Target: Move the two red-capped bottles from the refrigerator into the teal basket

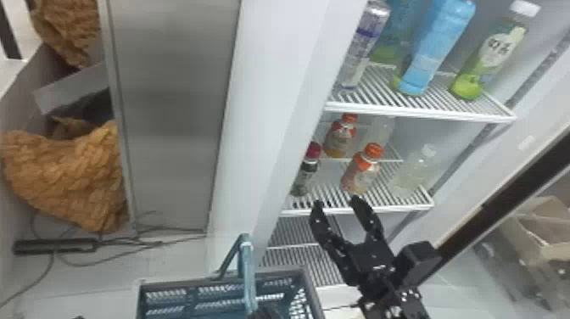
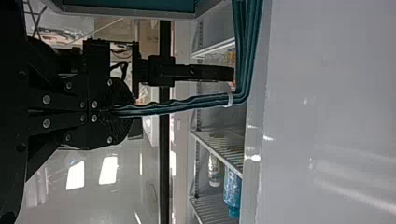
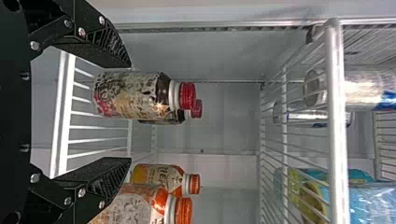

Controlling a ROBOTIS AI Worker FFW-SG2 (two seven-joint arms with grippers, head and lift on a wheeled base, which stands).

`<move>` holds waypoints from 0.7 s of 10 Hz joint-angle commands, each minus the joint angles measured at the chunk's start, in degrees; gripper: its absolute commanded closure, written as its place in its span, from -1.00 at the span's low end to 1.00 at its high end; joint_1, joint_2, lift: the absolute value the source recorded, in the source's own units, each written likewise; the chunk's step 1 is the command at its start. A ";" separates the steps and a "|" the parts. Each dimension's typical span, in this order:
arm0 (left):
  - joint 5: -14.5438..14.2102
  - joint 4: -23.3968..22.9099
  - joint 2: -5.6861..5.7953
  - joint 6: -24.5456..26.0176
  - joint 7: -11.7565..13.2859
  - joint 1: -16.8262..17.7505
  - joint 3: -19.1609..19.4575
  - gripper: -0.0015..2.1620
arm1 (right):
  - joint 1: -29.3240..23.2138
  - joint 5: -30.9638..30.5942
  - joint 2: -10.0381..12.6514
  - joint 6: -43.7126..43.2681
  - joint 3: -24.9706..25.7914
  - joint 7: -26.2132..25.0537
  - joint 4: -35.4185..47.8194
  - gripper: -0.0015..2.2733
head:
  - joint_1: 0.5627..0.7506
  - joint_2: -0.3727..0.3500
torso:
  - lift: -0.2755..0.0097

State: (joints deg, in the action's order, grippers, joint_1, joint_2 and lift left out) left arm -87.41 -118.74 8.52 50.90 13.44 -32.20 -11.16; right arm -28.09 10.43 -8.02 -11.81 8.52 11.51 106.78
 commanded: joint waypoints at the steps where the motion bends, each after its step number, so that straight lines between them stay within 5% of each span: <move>1: 0.00 -0.01 0.00 0.00 0.00 0.00 -0.04 0.07 | 2.50 -0.49 -0.33 -0.85 -0.98 0.01 -3.21 -0.71 | 0.41 -0.94 | -0.64; 7: 0.00 0.13 0.00 0.00 0.00 0.14 -0.04 0.07 | 10.23 -1.52 -1.12 -3.38 -3.72 -0.08 -11.79 -0.71 | 0.41 -0.94 | -0.64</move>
State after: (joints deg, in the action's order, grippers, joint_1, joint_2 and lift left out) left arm -87.41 -118.67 8.52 50.90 13.44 -32.06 -11.20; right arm -18.95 8.97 -9.04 -14.96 5.17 11.43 95.95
